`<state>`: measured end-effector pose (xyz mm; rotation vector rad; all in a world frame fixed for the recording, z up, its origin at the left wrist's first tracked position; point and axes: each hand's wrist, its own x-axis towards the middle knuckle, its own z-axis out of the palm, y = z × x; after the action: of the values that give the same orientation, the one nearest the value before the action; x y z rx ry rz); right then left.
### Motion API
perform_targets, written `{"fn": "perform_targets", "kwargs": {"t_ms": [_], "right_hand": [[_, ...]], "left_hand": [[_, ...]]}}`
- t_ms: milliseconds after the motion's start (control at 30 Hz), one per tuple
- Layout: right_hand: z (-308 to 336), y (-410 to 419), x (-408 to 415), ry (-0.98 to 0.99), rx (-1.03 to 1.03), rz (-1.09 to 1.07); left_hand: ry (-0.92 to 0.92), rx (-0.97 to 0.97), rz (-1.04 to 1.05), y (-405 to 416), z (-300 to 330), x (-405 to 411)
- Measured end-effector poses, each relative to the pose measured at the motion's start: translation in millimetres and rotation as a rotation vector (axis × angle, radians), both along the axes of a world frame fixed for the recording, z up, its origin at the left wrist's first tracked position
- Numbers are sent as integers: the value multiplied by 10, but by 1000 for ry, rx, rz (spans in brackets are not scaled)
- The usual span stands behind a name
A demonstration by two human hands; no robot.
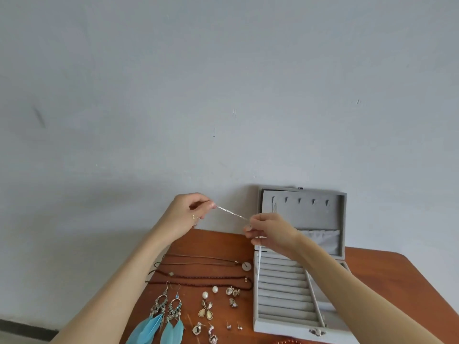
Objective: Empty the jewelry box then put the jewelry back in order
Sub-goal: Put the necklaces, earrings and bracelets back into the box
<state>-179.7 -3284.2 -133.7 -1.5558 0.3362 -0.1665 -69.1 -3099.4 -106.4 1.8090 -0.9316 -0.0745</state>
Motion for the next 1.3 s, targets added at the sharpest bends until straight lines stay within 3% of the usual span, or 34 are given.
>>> {"fn": "perform_targets", "kwargs": {"t_ms": [167,333,533,733,900,1100,1300], "right_hand": [[14,-91,-262,-1,98,54],[142,-168,-445,-48,257,260],[186,-334,-612,-53,177,384],[132,-575,-648,-105,32,132],[147,-822,-550,-74,-224,-249],[100,-970,-304,-88,-526,-464],[-68,-997,-160,-109,-524,-641]], "left_hand": [[-85,111,-105,-156,284,-313],[-137,149,-116,-423,450,-575],[-108,156,-110,-733,438,-731],[-68,152,-62,-1095,326,-727],[-157,121,123,-1408,118,-619],[-261,129,392,-1729,-83,-554],[-259,185,497,-1862,-168,-544]]}}
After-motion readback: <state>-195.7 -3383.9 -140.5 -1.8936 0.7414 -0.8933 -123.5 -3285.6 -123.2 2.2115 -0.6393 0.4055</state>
